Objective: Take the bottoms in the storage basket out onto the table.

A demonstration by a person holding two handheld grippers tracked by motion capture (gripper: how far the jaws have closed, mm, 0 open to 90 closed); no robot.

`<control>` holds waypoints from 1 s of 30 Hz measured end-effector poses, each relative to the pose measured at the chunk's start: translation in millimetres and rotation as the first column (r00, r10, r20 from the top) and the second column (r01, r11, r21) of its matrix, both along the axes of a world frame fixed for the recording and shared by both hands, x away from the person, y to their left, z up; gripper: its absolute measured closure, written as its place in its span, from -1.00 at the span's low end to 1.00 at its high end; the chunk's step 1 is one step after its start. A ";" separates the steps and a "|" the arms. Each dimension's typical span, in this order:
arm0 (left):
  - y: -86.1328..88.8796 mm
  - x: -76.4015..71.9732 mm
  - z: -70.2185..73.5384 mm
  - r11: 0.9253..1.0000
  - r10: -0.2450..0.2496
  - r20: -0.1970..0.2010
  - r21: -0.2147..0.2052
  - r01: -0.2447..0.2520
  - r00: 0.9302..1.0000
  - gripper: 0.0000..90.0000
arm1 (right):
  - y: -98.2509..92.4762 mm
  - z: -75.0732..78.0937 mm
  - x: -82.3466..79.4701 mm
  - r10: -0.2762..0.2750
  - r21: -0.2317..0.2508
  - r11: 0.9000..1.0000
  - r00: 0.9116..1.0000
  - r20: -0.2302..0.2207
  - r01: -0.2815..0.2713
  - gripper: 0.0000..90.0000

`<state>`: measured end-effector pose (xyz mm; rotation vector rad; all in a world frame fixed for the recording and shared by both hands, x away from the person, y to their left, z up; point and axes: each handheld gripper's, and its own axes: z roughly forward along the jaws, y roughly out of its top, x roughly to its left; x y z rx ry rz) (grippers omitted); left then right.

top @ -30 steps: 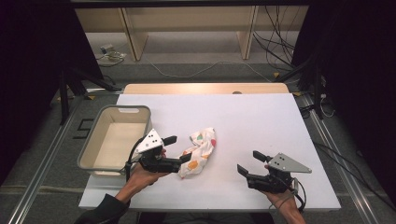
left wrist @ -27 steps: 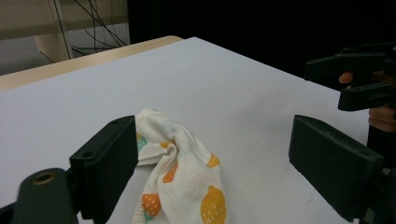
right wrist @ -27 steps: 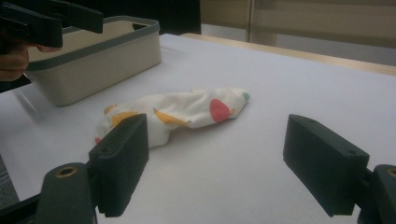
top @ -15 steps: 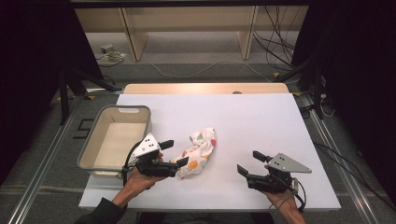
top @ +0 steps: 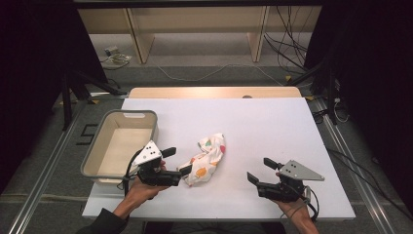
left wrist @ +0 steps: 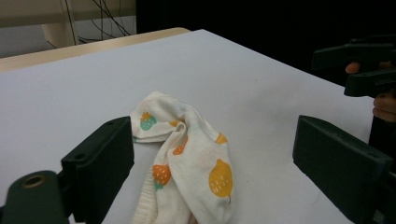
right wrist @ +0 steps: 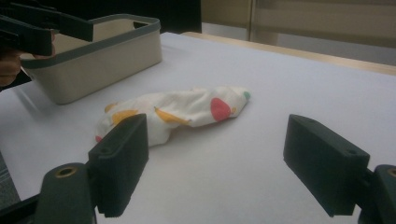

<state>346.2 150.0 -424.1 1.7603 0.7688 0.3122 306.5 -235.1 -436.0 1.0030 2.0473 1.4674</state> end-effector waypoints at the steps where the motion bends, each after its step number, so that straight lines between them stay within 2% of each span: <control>1: 0.3 -0.2 0.1 1.000 -0.001 0.000 -0.001 0.001 1.000 -0.74 | 0.1 0.0 0.0 0.000 0.001 1.000 1.000 -0.001 0.000 -0.49; 5: 1.2 -1.8 1.1 1.000 0.004 0.005 0.003 -0.004 1.000 -0.75 | 0.5 -0.4 0.2 0.000 -0.001 1.000 1.000 -0.001 0.000 -0.49; 14: 1.6 -3.8 -3.3 0.999 0.023 -0.017 0.026 -0.023 1.000 -0.88 | 0.7 -0.7 0.4 -0.001 -0.003 1.000 1.000 -0.002 0.001 -0.49; 17: 1.1 -3.8 -4.6 0.999 0.024 -0.011 0.035 -0.023 1.000 -0.91 | 0.8 -0.8 0.4 -0.001 -0.004 1.000 1.000 -0.001 0.001 -0.49; 30: 1.3 -5.3 -3.7 1.000 0.017 0.012 0.024 -0.017 1.000 -0.91 | 0.4 -0.6 0.3 -0.004 -0.001 1.000 1.000 -0.002 0.004 -0.49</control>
